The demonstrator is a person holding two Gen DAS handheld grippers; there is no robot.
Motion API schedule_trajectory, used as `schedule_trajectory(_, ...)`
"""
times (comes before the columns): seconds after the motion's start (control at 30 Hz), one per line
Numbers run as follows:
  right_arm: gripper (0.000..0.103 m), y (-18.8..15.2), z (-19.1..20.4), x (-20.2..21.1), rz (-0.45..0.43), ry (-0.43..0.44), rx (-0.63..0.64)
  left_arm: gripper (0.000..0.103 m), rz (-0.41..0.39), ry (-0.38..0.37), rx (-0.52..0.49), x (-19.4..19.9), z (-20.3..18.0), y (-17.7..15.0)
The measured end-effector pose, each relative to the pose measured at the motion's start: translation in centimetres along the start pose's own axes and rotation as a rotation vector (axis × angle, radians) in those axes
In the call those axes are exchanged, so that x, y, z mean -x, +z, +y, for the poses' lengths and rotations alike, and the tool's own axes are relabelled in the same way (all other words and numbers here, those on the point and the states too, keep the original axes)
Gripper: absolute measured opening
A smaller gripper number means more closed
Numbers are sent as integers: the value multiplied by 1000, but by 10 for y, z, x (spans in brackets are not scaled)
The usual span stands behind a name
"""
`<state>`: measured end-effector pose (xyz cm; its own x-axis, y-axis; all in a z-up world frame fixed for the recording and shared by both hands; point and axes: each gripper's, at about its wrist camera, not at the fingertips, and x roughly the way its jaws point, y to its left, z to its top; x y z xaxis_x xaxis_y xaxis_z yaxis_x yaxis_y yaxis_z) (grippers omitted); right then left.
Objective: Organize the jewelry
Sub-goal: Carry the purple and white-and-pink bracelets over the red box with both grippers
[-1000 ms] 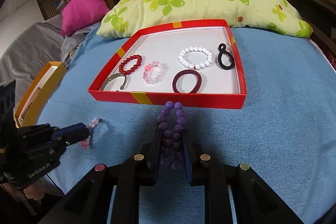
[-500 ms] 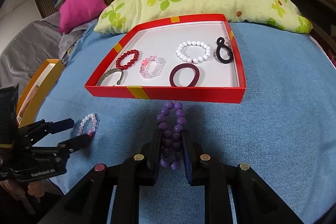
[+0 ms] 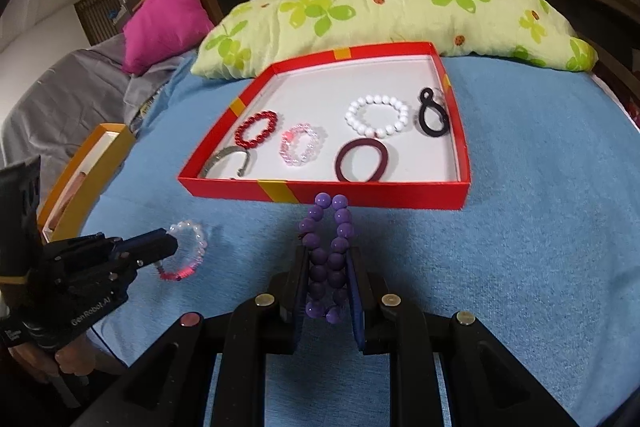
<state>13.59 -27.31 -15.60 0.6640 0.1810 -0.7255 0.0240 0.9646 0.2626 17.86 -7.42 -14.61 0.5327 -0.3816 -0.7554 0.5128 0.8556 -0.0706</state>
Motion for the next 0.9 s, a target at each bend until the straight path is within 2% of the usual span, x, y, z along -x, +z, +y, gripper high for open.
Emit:
schedule_trajectory(0.4, 20, 5, 19, 14, -83, 63, 43, 8, -130, 2, 17, 35, 0, 19)
schedule_trajectory(0.7, 20, 11, 25, 21, -139, 75, 41, 8, -188, 77, 42, 45, 3, 32)
schedule_trajectory(0.9, 20, 17, 26, 22, -159, 73, 34, 8, -196, 130, 41, 44, 5, 38)
